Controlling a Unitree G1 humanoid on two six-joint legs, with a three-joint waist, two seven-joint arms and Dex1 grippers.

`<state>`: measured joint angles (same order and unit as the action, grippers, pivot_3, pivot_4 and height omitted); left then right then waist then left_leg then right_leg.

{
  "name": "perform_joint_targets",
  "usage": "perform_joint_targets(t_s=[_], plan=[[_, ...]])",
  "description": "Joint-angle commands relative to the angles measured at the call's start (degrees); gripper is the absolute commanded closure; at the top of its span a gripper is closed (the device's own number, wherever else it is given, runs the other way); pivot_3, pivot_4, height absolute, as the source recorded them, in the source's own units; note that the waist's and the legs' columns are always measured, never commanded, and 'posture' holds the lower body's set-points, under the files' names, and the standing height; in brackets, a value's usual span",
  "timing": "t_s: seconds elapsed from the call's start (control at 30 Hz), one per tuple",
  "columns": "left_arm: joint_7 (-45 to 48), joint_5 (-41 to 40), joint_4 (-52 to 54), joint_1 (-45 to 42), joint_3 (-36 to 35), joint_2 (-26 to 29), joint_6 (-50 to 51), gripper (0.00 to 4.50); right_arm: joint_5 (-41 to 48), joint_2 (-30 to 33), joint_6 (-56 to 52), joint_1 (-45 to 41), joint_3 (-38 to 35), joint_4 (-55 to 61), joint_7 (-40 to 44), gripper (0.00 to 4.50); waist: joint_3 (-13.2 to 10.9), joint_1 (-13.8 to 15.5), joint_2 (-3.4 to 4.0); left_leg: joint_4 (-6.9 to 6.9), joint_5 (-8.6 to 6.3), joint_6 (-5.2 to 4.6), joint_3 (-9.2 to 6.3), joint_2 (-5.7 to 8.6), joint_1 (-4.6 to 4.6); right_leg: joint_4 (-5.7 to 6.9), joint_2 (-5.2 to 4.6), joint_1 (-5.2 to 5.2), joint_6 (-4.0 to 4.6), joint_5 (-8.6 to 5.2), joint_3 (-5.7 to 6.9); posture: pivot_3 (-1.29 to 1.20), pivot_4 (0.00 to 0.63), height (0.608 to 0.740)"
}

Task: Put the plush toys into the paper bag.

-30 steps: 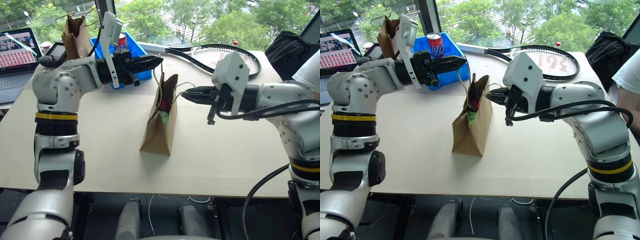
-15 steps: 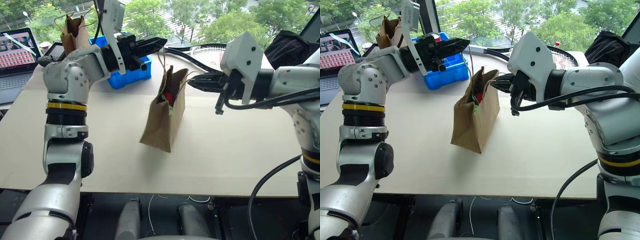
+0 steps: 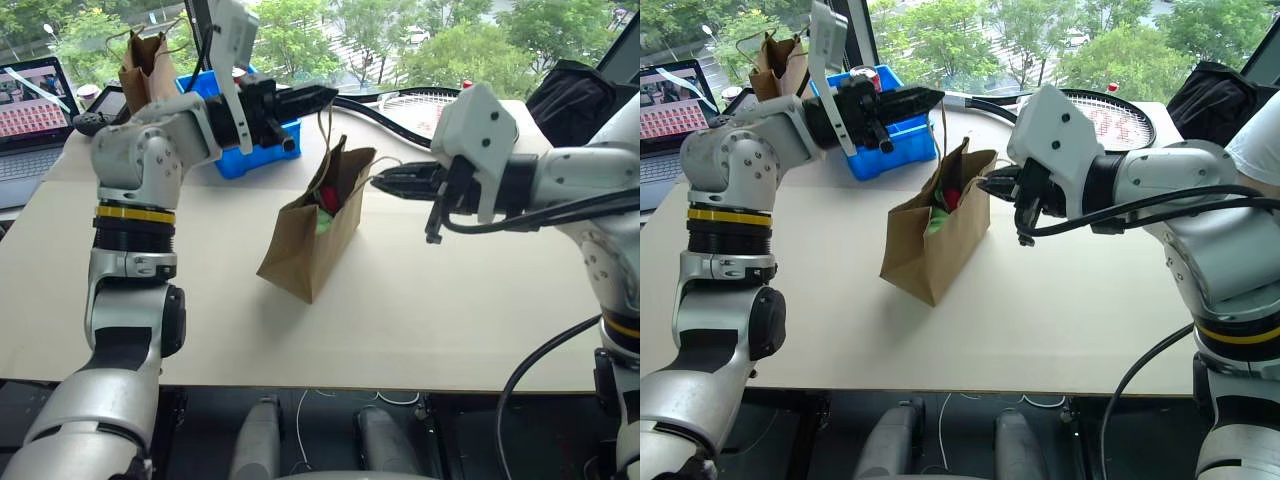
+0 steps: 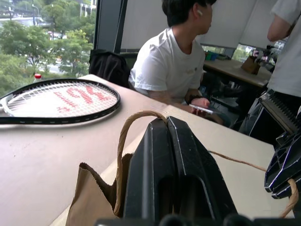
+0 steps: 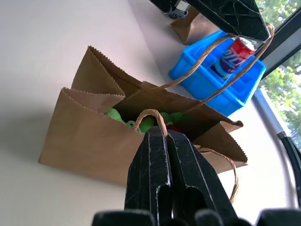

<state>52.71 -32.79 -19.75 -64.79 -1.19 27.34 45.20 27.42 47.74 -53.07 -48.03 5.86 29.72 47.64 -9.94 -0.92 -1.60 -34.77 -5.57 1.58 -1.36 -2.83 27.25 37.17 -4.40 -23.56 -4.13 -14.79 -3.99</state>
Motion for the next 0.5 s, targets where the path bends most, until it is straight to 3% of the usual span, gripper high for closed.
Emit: perform_joint_targets(t_s=[0.03, 0.07, 0.23, 0.43, 0.5], plan=[[2.5, 0.2, 4.8, 0.2, 0.7, 2.6, 1.6, 3.92, 3.3, -1.1, -3.8, -0.6, -3.8, 2.0, -1.9, 4.17, 0.0, 0.0, 0.00, -0.01, 0.00, 0.00, 0.00, -0.01, 0.00, 0.01, 0.00, 0.00, 0.00, 0.00, 0.00, 0.00, 0.150, 0.731], [2.8, -0.5, 5.2, 0.4, 0.2, 3.1, 2.8, 3.81, 3.9, -1.1, -4.4, -0.9, -4.3, 1.9, -1.9, 3.84, 0.0, 0.0, 0.00, -0.01, 0.00, 0.00, 0.00, -0.01, 0.01, 0.01, 0.00, 0.00, 0.00, 0.00, 0.00, 0.00, 0.150, 0.731], [4.6, -2.4, 6.8, 0.9, -2.5, 6.6, 5.9, 2.11, 8.2, -1.0, -6.8, -2.6, -8.0, 0.8, -1.6, 2.29, 0.0, 0.0, 0.00, 0.01, 0.00, 0.00, 0.00, -0.01, 0.02, -0.01, 0.00, 0.00, 0.00, 0.00, 0.00, 0.00, 0.150, 0.731], [7.5, -4.7, 7.8, 2.7, -6.5, 13.2, 8.5, 0.07, 15.8, 0.0, -9.7, -4.7, -17.7, -2.4, -1.9, 0.25, 0.0, 0.0, 0.01, 0.03, 0.00, 0.00, 0.00, -0.03, 0.01, -0.01, 0.00, -0.02, 0.00, 0.00, 0.01, 0.00, 0.150, 0.731], [10.7, -6.2, 10.5, 5.9, -7.4, 16.7, 9.3, 0.01, 18.6, 2.6, -11.2, -4.5, -21.6, -4.0, -0.7, 0.06, 0.0, -0.1, 0.02, 0.05, 0.00, 0.00, 0.00, -0.03, 0.00, -0.01, 0.00, -0.02, 0.01, -0.01, 0.01, 0.00, 0.150, 0.731]])
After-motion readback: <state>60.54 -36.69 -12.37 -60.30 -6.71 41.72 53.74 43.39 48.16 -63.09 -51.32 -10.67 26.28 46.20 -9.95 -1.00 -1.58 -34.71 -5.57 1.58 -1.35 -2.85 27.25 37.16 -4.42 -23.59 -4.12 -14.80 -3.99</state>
